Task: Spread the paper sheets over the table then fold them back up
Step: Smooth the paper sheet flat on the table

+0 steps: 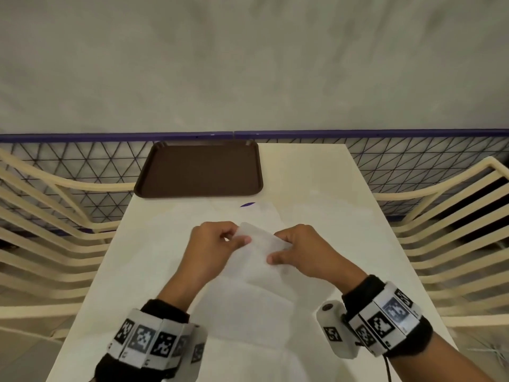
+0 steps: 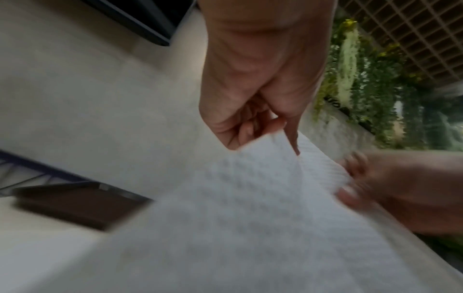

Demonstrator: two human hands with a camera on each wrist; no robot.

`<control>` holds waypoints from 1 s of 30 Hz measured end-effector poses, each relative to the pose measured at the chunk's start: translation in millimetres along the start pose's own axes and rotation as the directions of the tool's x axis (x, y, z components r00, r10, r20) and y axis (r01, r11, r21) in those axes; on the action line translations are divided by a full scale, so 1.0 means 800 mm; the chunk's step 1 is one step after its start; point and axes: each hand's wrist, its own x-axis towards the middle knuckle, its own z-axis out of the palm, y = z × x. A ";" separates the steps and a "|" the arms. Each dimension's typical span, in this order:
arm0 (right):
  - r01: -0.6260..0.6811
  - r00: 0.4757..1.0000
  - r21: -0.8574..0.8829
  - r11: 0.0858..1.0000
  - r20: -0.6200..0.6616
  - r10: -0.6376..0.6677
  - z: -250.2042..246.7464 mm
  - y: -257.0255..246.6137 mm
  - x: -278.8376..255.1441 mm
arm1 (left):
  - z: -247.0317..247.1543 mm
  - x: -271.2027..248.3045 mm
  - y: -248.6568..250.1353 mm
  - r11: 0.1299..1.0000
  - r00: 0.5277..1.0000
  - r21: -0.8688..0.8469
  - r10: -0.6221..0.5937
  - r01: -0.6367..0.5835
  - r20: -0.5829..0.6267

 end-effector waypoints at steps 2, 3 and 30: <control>-0.028 1.000 -0.034 0.999 -0.002 0.028 -0.009 0.021 -0.002 | -0.012 0.005 -0.016 0.998 0.997 -0.042 -0.057 0.055 -0.053; -0.047 0.999 -0.036 0.998 -0.013 0.047 -0.014 0.032 -0.002 | -0.019 0.007 -0.024 0.994 0.993 -0.060 -0.097 0.093 -0.074; -0.181 0.972 0.081 0.980 -0.139 0.191 0.113 0.174 -0.085 | 0.048 -0.115 -0.189 0.813 0.862 -0.303 -0.421 0.497 0.282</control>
